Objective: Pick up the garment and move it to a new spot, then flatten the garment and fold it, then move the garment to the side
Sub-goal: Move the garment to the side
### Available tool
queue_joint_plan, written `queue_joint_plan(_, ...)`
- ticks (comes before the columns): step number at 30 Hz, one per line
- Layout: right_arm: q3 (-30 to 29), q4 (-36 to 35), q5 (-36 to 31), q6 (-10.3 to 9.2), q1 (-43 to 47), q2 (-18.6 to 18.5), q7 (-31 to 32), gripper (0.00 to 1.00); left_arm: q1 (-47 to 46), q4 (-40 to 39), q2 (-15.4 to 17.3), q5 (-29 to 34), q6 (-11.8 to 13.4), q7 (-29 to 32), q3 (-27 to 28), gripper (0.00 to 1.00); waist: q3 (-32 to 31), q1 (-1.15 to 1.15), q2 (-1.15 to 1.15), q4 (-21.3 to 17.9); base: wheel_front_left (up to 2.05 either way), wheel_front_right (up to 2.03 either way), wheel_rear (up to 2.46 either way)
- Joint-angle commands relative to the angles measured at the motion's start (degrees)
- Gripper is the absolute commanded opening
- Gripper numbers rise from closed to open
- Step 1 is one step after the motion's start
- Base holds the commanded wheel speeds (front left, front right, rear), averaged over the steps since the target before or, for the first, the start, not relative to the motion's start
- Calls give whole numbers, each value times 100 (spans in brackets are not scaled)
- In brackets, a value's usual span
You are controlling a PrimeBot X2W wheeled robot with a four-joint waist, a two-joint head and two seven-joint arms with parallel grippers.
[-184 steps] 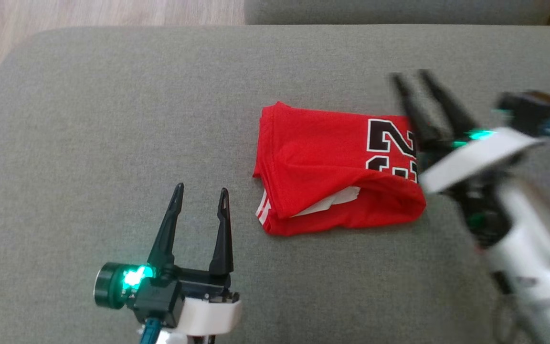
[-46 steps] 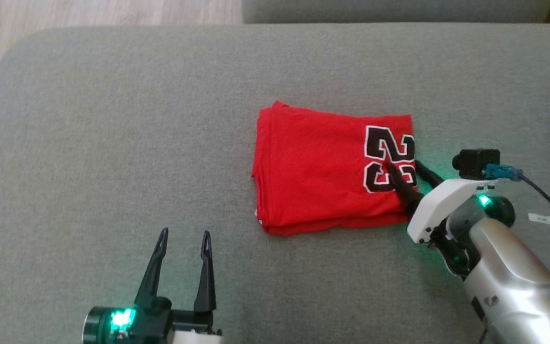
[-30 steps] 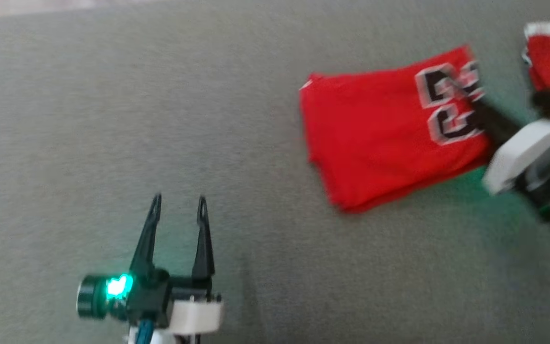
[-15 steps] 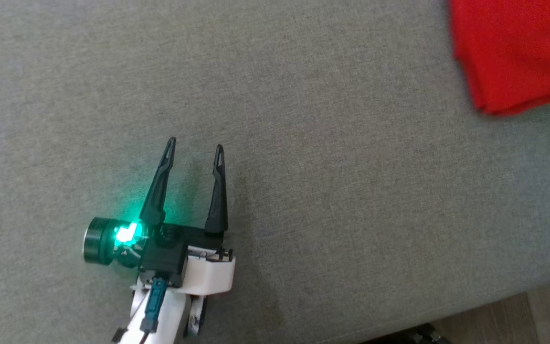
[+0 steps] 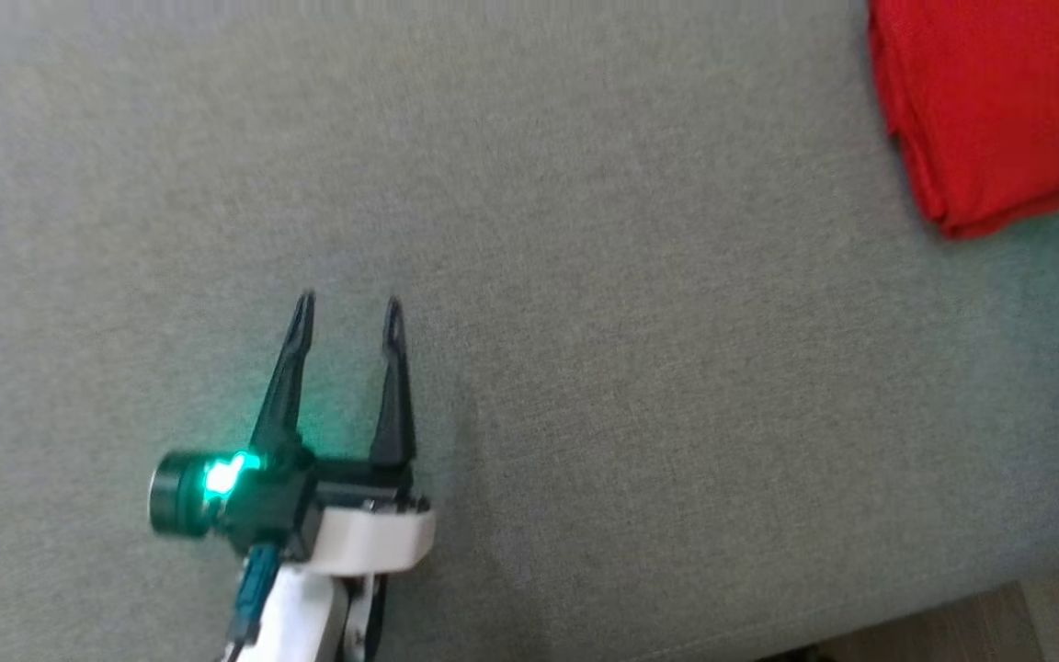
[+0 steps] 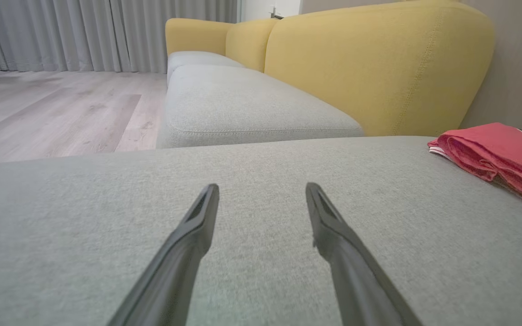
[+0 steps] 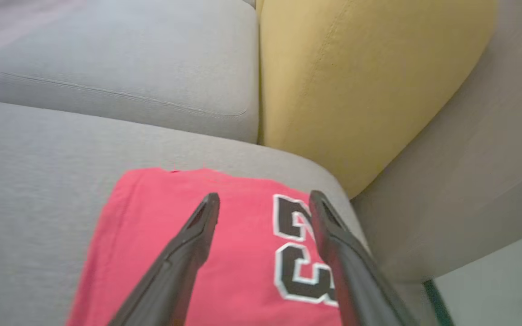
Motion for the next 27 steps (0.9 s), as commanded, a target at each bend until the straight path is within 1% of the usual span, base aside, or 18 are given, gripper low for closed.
queue_joint_plan(1, -21, -177, -70, -4, 390, 136, -148, 100, 175, -146, -21, -57, -25, -29, 232, 100, -411, 1, 0, 66, 0, 0, 0)
queue_joint_plan(6, 230, -250, -218, -4, 1228, 1253, -657, 100, 521, -149, -27, -196, -39, -29, 435, 100, -1005, 1, 0, 226, 0, 0, 0)
queue_joint_plan(10, 446, -2, -266, -4, 1853, 2145, -1207, 100, 836, -128, -29, -291, -96, -29, 549, 100, -1444, 1, 0, 363, 0, 0, 0)
queue_joint_plan(13, 492, 219, -535, -4, 2245, 2737, -1464, 100, 1094, -149, -30, -253, -132, -29, 621, 100, -1786, 1, 0, 468, 0, 0, 0)
queue_joint_plan(15, 437, 242, -780, -4, 2498, 3072, -1530, 100, 1285, -175, -30, -272, -160, -29, 649, 100, -2007, 1, 0, 540, 0, 0, 0)
queue_joint_plan(17, 302, -123, -1214, -4, 2724, 3283, -1540, 100, 1478, -216, -30, -255, -176, -29, 688, 100, -2194, 1, 0, 583, 0, 0, 0)
queue_joint_plan(22, -164, -1151, -2321, -4, 3484, 3585, -1543, 100, 1926, -478, -31, -226, -216, -29, 806, 100, -2499, 1, 0, 647, 0, 0, 0)
queue_joint_plan(24, -453, -1459, -2574, -4, 3787, 3694, -1544, 100, 2064, -574, -31, -167, -255, -29, 829, 100, -2605, 1, 0, 699, 0, 0, 0)
queue_joint_plan(25, -453, -1459, -2574, -4, 3787, 3694, -1544, 100, 2064, -574, -31, -167, -255, -29, 829, 100, -2605, 1, 0, 699, 0, 0, 0)
queue_joint_plan(27, -692, -1708, -2771, -4, 4064, 3782, -1544, 100, 2168, -655, -31, -137, -273, -29, 861, 100, -2688, 1, 0, 753, 0, 0, 0)
